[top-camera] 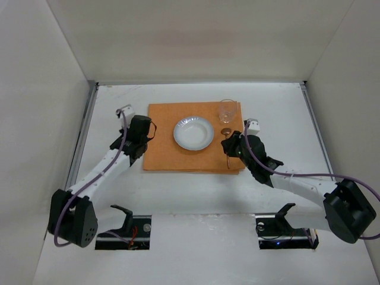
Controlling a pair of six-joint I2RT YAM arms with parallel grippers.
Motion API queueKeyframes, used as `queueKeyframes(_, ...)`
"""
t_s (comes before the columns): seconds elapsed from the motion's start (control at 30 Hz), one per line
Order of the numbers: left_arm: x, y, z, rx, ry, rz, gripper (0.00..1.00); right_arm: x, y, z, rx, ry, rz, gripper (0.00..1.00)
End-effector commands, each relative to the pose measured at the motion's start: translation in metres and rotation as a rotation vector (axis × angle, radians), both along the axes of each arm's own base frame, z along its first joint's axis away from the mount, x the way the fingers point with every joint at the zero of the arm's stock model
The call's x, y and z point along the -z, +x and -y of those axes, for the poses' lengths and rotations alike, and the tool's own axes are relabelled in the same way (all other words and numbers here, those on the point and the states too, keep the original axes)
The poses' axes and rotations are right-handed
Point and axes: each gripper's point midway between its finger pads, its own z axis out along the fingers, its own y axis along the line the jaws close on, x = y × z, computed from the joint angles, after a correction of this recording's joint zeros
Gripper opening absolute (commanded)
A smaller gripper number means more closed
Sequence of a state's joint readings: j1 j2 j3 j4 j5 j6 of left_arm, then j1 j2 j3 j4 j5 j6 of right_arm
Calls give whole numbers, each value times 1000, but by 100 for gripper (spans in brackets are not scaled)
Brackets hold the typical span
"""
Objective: Set the dinner table for one person
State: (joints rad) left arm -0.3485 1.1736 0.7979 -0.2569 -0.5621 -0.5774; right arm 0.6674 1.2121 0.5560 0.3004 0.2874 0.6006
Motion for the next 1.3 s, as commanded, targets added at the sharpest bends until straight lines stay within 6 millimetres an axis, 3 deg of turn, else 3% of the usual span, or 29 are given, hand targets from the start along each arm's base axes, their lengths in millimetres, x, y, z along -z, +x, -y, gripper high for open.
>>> queueKeyframes(0.0, 1, 11, 40, 198, 88, -78, 4, -17, 6, 0, 17, 40, 63, 30)
queueKeyframes(0.1, 7, 19, 67, 299, 144, -114, 3, -19, 6, 6, 36, 47, 66, 41)
queueKeyframes(0.23, 17, 24, 82, 365, 248, -158, 3, -27, 5, 13, 56, 59, 93, 49)
queueKeyframes(0.47, 51, 19, 87, 394, 331, -237, 3, -24, 7, 17, 73, 55, 88, 51)
queueKeyframes(0.77, 75, 17, 95, 428, 377, -255, 3, -22, 8, 17, 77, 42, 85, 52)
queueKeyframes(0.93, 70, 17, 107, 478, 409, -196, 2, -14, 11, 15, 76, 29, 65, 52)
queueKeyframes(1.27, 69, 2, 108, 517, 410, -132, 0, -14, 13, 20, 90, 27, 71, 53)
